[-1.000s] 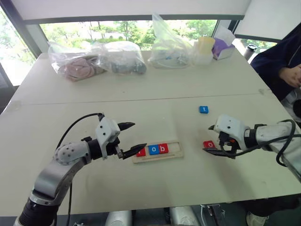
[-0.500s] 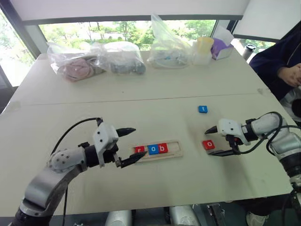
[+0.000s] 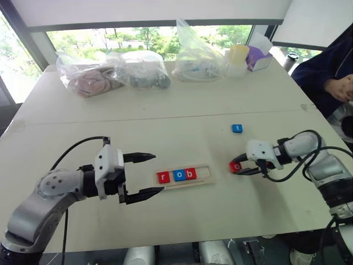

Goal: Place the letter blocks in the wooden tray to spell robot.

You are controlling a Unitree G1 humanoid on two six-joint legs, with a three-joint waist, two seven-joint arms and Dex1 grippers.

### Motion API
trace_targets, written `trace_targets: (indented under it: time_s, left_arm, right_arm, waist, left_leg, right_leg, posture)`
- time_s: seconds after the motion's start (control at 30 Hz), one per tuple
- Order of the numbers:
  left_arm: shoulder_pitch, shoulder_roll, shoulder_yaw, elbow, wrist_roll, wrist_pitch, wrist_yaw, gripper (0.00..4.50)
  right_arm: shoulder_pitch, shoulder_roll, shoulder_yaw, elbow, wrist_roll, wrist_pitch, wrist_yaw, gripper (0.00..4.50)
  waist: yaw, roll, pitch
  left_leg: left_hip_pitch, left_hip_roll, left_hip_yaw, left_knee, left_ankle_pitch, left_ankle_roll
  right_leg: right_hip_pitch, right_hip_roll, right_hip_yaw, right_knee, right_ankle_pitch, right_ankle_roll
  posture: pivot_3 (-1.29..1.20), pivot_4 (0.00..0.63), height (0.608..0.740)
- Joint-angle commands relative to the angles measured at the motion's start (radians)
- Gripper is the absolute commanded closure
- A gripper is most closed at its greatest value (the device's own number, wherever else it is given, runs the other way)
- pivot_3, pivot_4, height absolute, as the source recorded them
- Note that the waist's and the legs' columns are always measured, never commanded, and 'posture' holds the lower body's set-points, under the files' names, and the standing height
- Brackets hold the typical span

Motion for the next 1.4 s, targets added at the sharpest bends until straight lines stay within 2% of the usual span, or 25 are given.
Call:
trace_targets:
  time_s: [0.03,0.43,1.07,1.27,1.3,1.4]
  left_arm:
    - [-0.019,0.004,0.031,-0.003,-0.026,-0.025,-0.017,0.00]
    - [-0.014,0.008,0.019,-0.024,-0.028,-0.006,-0.005,0.00]
    - [-0.006,-0.004,0.003,-0.040,-0.018,-0.016,0.038,0.00]
    - [-0.015,-0.008,-0.003,-0.031,-0.015,-0.021,0.039,0.00]
    - [-0.016,-0.008,-0.003,-0.030,-0.014,-0.021,0.039,0.00]
    - [-0.023,-0.009,-0.005,-0.024,-0.013,-0.022,0.038,0.00]
  right_arm:
    - [0.005,0.016,-0.014,-0.124,0.034,0.076,-0.013,3.35]
    - [-0.027,0.133,0.087,-0.170,-0.035,0.159,-0.058,3.35]
    - [-0.041,0.157,0.096,-0.129,-0.067,0.144,-0.068,3.35]
    - [-0.041,0.159,0.098,-0.131,-0.068,0.149,-0.071,0.31]
    - [-0.040,0.158,0.098,-0.134,-0.068,0.151,-0.071,0.04]
    - [-0.039,0.157,0.094,-0.140,-0.065,0.154,-0.072,0.04]
  waist:
    - [0.002,0.000,0.000]
    - [0.009,0.000,0.001]
    - [0.023,0.000,0.001]
    - [0.024,0.000,0.001]
    - [0.024,0.000,0.001]
    - [0.024,0.000,0.001]
  left_leg:
    - [0.000,0.000,0.000,0.000,0.000,0.000]
    - [0.000,0.000,0.000,0.001,0.000,0.000]
    - [0.000,0.000,0.000,0.001,0.000,0.000]
    - [0.000,0.000,0.000,0.001,0.000,0.000]
    - [0.000,0.000,0.000,0.001,0.000,0.000]
    - [0.000,0.000,0.000,0.001,0.000,0.000]
  right_leg:
    - [0.000,0.000,0.000,0.000,0.000,0.000]
    - [0.000,-0.001,0.000,0.000,0.000,0.000]
    - [0.000,-0.001,0.000,0.000,0.000,0.000]
    - [0.000,-0.001,0.000,0.000,0.000,0.000]
    - [0.000,-0.001,0.000,0.000,0.000,0.000]
    - [0.000,-0.001,0.000,0.000,0.000,0.000]
  posture:
    - [0.00,0.150,0.740]
    - [0.00,0.150,0.740]
    - [0.00,0.150,0.740]
    - [0.00,0.150,0.740]
    - [0.00,0.150,0.740]
    - [0.00,0.150,0.740]
